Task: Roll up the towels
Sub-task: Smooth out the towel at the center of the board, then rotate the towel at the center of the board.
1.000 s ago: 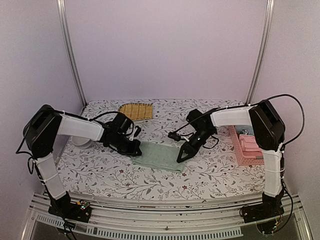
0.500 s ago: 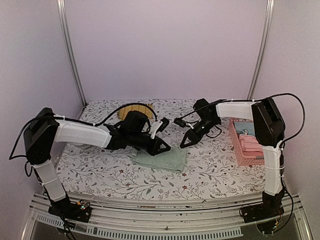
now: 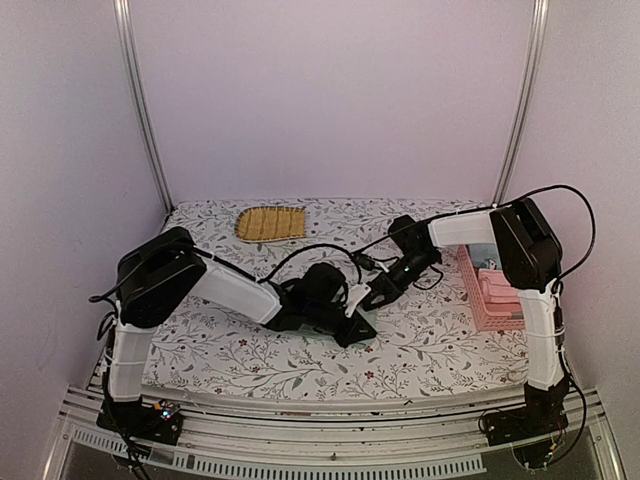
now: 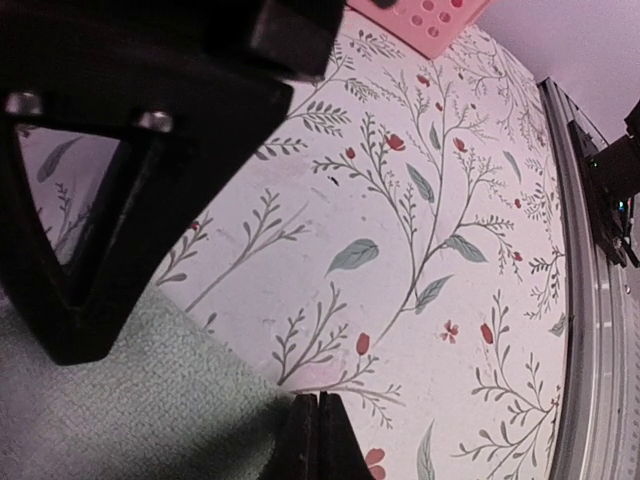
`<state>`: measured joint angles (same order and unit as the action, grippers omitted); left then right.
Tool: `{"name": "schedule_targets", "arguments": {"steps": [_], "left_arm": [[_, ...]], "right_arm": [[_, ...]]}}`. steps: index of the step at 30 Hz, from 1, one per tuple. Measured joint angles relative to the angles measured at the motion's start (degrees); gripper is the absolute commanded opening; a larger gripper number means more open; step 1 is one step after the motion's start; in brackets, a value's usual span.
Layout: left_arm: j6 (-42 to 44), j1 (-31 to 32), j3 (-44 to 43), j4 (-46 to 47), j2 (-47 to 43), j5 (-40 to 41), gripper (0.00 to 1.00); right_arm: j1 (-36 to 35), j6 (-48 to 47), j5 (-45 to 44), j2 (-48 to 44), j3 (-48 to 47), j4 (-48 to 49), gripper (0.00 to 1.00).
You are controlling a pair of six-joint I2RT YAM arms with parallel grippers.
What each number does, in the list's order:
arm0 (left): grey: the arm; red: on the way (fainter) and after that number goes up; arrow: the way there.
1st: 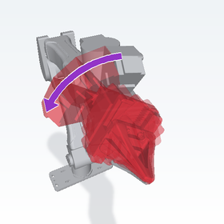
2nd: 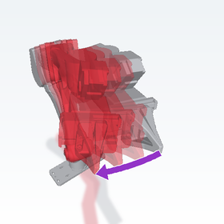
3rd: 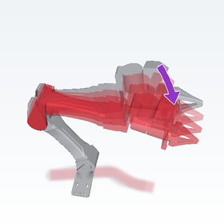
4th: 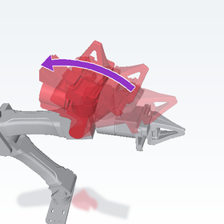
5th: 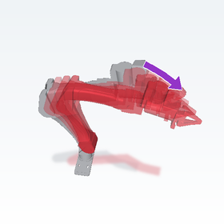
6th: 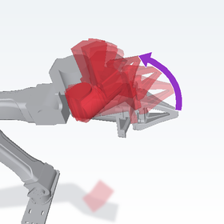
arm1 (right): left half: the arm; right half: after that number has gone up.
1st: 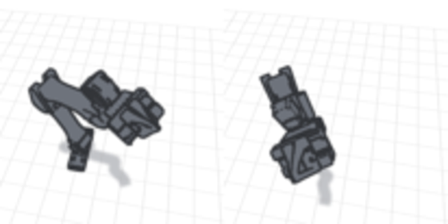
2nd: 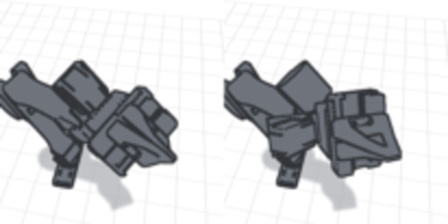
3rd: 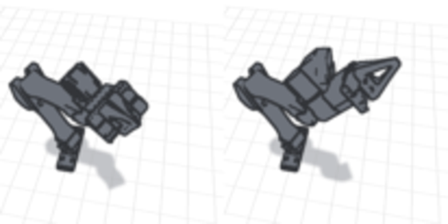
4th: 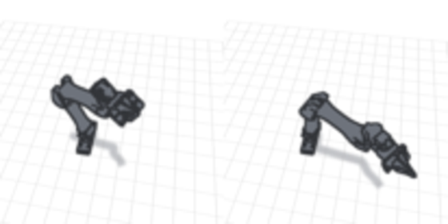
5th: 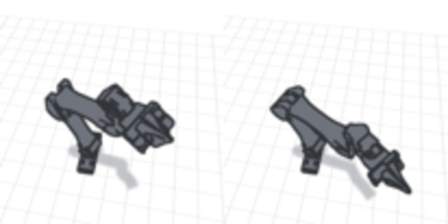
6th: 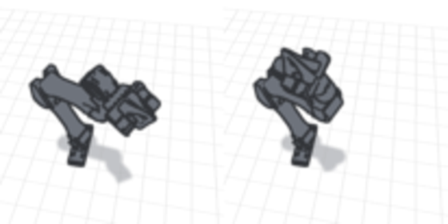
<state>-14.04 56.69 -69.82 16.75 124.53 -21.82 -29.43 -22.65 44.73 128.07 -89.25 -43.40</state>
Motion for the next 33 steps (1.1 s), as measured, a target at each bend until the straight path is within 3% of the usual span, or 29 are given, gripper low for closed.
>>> {"name": "schedule_targets", "arguments": {"steps": [7,16,22,29,33], "left_arm": [[3.85,0.98,-1.14,-6.16,-1.53,1.86,0.00],[6.12,1.18,3.32,-8.81,-14.56,3.67,0.00],[6.75,1.75,0.76,-8.79,-9.35,3.19,0.00],[7.69,2.89,-3.19,-12.24,-1.40,2.84,0.00],[7.96,2.95,-2.64,-11.72,-1.64,2.97,0.00]], "right_arm": [[0.20,1.64,0.22,0.04,0.11,0.31,0.20],[0.20,0.28,-0.50,-6.32,2.32,-2.21,0.22],[0.20,-1.03,-0.70,-9.01,2.32,-2.54,0.22],[0.20,-1.62,-0.94,-5.40,1.81,-2.32,0.22],[0.20,-1.46,-2.47,-3.23,2.03,-1.92,0.22]]}}
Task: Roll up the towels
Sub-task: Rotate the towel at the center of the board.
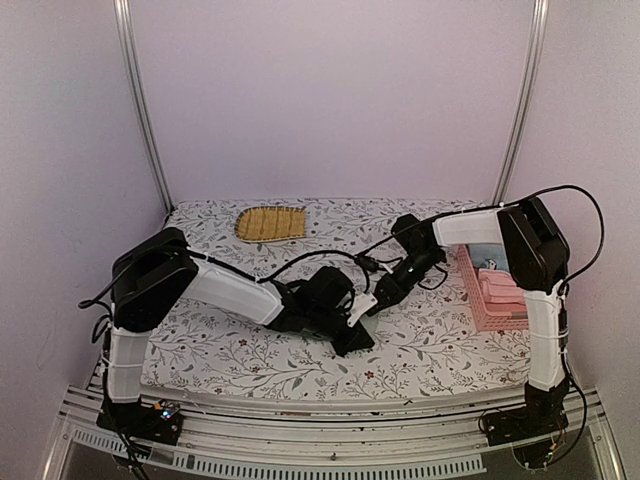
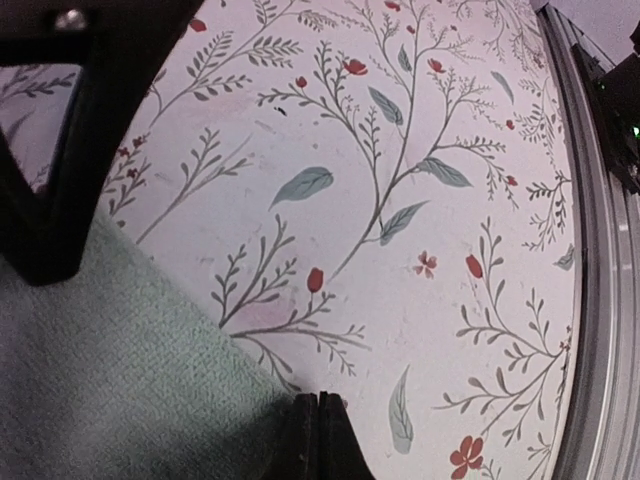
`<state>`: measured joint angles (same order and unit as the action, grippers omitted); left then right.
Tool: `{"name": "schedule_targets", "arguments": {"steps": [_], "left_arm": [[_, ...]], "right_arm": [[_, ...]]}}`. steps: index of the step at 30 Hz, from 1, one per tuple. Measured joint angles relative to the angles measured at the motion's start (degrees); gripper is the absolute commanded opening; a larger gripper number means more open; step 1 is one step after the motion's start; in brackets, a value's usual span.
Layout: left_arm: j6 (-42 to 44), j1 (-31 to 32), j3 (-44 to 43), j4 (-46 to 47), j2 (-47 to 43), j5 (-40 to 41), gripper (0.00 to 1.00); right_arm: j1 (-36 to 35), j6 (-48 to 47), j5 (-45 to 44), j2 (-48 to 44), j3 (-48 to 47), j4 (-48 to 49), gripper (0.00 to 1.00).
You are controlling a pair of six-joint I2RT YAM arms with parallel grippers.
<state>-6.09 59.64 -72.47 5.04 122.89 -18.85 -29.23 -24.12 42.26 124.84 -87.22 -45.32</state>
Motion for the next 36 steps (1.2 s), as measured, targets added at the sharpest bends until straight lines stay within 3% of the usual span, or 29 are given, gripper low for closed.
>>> {"name": "schedule_targets", "arguments": {"steps": [5,10,13,17,22,29,36], "left_arm": [[-0.42,0.00,6.47,0.17,-5.53,0.92,0.00],[-2.08,0.00,16.83,-0.33,-18.69,4.31,0.00],[-3.91,-0.70,21.59,0.04,-27.58,8.37,0.00],[-7.65,-4.96,22.34,0.09,-30.97,11.93,0.00],[-10.10,-12.20,18.80,-2.38,-25.40,13.49,0.00],[-10.08,-13.07,8.90,-3.82,-12.13,13.14,0.00],[-8.90,-14.10,-3.93,-3.78,0.87,10.51,0.00]], "right_arm": [[0.00,0.55,0.24,-0.09,2.25,1.66,0.22],[-1.16,0.24,0.74,-3.85,7.85,2.93,0.25],[-4.31,-0.96,2.10,-6.38,11.17,0.98,0.26],[-10.32,-3.74,8.52,-8.02,11.74,-3.26,0.27],[-9.33,-6.03,12.24,-10.78,11.50,-4.85,0.27],[-1.38,-6.82,12.31,-15.47,11.69,-3.89,0.28],[0.17,-6.82,8.92,-21.73,13.07,-2.19,0.30]]}}
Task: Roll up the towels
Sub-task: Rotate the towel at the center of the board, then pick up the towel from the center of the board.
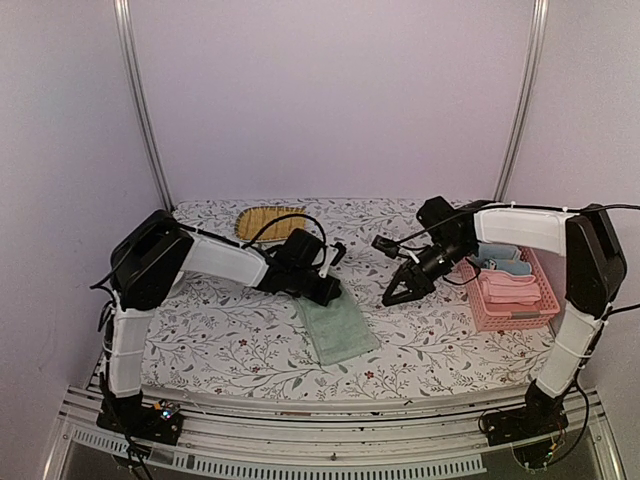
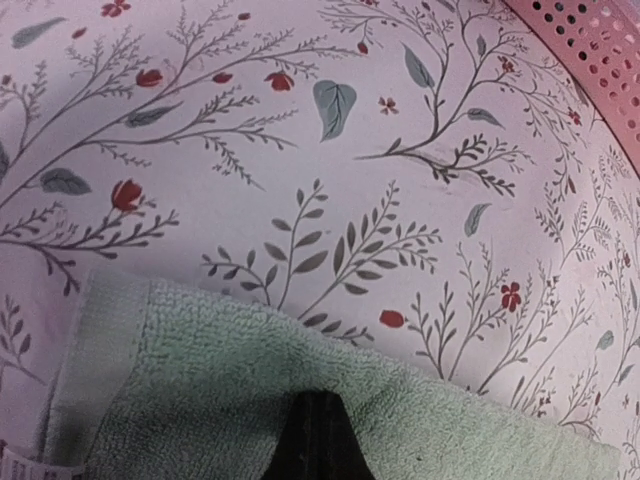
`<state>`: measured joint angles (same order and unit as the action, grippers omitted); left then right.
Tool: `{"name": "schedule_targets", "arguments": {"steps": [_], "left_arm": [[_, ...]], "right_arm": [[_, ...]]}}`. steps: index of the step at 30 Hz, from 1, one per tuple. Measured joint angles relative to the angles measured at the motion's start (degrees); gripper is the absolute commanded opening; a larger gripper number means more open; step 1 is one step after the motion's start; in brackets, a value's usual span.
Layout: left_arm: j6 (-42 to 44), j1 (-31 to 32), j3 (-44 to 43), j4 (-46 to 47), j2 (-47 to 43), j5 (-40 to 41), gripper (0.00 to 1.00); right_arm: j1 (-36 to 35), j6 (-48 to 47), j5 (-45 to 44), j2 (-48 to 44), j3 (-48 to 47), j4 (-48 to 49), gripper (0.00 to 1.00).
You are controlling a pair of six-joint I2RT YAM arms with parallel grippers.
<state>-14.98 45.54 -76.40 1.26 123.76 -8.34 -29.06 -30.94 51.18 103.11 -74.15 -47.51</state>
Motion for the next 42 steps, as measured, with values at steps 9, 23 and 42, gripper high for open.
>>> {"name": "schedule_targets", "arguments": {"steps": [9,23,42], "left_arm": [[3.30,-0.87,-12.07,-0.11,8.61,-5.35,0.01],[10.84,2.12,9.77,3.19,-23.98,-8.59,0.53],[18.62,13.35,24.63,7.08,-21.16,-7.58,0.46]], "right_arm": [[0.63,-3.06,-2.99,-2.56,0.35,-0.09,0.32],[3.89,-2.45,-13.09,-9.14,-6.97,1.90,1.00],[10.19,-9.92,0.44,-8.59,-0.24,4.59,0.46]]}}
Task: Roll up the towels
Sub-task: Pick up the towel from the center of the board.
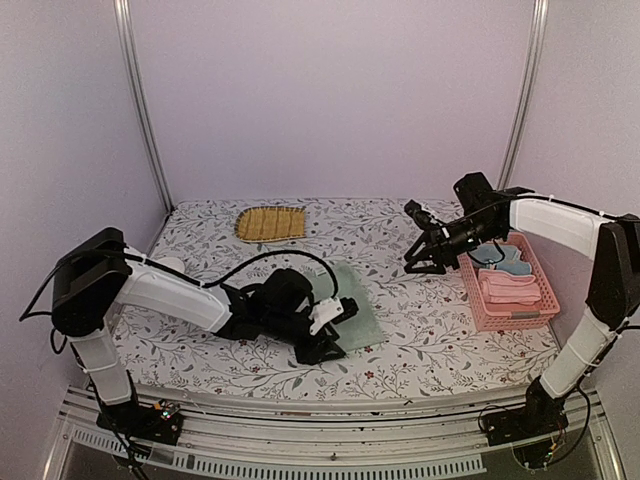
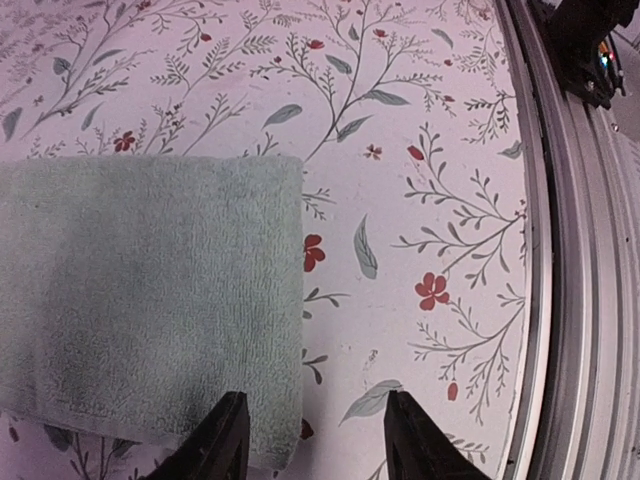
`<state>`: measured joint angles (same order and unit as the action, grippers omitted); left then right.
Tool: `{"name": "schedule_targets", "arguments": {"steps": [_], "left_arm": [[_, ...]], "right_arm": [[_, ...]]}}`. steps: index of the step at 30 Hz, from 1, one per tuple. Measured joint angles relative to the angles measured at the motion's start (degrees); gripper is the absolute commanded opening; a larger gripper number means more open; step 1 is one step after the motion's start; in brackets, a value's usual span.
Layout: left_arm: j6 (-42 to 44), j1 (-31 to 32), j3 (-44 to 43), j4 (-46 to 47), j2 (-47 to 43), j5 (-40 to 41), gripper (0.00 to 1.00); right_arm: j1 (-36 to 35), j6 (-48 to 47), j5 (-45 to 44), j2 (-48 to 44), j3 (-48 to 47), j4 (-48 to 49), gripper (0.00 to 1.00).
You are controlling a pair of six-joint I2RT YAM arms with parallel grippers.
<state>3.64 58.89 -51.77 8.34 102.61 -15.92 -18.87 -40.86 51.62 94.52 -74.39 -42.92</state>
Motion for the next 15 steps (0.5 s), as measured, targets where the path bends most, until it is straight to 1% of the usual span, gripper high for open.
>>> {"name": "schedule_targets", "arguments": {"steps": [5,10,13,15], "left_arm": [[1.33,0.07,-0.48,1.29,3.96,0.66,0.46],[2.32,0.09,-0.48,2.95,6.47,1.70,0.44],[2.71,0.13,-0.76,3.52,6.93,2.80,0.41],[3.23,0.20,-0.79,3.85,7.13,4.07,0.35]], "right_arm": [[-2.78,-1.64,-1.64,-0.02,4.76,0.92,0.42],[-3.34,-1.33,-2.16,-0.02,7.89,1.29,0.38],[-3.32,-1.18,-2.56,-0.02,8.68,2.36,0.38],[-3.39,-1.18,-3.30,-0.09,9.84,3.39,0.38]]}}
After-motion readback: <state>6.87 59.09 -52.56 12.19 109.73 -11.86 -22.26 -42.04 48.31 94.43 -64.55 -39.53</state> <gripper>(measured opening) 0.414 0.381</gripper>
